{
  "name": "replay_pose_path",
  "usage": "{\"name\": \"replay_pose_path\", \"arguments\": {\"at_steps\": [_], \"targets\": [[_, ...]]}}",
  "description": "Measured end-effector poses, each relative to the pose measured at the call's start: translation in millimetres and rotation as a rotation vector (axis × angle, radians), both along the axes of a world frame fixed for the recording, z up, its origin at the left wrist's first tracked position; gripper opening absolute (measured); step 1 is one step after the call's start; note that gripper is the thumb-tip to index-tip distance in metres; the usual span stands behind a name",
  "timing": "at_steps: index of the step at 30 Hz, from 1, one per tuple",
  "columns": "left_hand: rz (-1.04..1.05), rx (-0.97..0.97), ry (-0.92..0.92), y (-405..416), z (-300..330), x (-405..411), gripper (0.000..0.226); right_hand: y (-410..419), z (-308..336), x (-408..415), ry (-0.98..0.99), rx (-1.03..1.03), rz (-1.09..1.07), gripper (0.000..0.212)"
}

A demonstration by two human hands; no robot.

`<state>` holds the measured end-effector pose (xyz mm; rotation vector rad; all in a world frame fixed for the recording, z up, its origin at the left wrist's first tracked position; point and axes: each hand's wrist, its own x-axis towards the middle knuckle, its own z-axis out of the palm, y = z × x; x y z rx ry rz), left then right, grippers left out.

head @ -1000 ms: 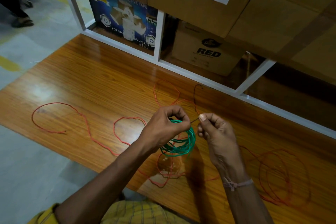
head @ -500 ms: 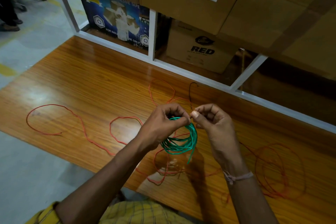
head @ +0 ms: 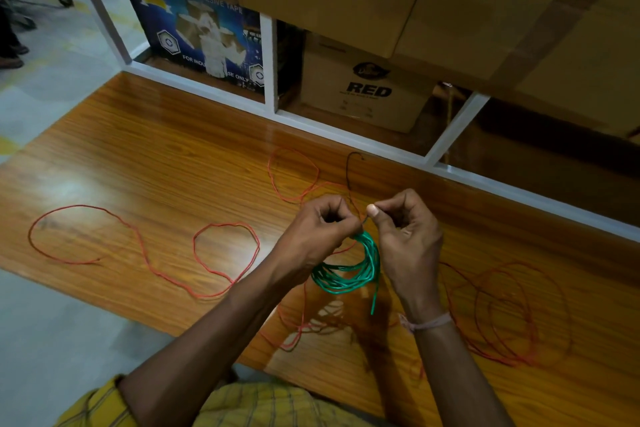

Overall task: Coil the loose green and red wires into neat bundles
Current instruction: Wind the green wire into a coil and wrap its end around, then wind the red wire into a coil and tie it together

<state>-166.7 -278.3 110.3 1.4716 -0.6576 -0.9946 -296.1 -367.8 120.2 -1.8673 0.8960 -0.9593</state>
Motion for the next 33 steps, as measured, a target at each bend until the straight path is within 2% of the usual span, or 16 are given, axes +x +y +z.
{"name": "replay_pose_path", "arguments": {"at_steps": [2,4,7,8,10,13,16,19,22,24,27,30,33], "targets": [[-0.022,-0.011,0.068,-4,-5,2,0.014,-10,-4,-2,0.001,0.092,0.024,0.012],[-0.037,-0.033,0.176,-10,-10,2,0.009,-24,-5,-7,0.008,0.307,0.083,0.012],[-0.006,-0.030,0.263,-27,-17,0,0.008,-38,-5,-22,0.009,0.686,0.234,0.038],[0.010,-0.013,0.258,-35,-20,0,0.007,-40,-8,-28,0.031,0.726,0.275,0.041],[0.028,0.016,0.224,-51,-22,-1,0.005,-47,-17,-36,0.068,0.725,0.294,0.032],[0.015,0.069,0.164,-66,-27,2,0.014,-72,-36,-33,0.095,0.754,0.174,0.016],[0.030,0.158,-0.026,-67,-32,5,0.025,-106,-55,-22,0.129,0.779,0.002,0.019],[0.093,0.156,-0.035,-58,-38,5,0.027,-143,-72,-9,0.088,0.842,-0.101,0.020],[0.099,0.138,-0.044,-41,-43,2,0.025,-165,-81,8,-0.045,0.956,-0.168,0.038],[0.102,0.141,-0.053,-30,-44,0,0.025,-164,-83,14,-0.008,0.939,-0.204,0.045],[0.128,0.105,-0.061,-18,-45,-1,0.025,-143,-88,10,0.071,0.740,-0.217,0.040],[0.147,0.086,-0.061,-5,-47,5,0.025,-109,-85,0,0.098,0.550,-0.111,0.041],[0.122,0.071,-0.075,13,-46,18,0.025,-68,-71,-1,0.078,0.510,0.011,0.040]]}}
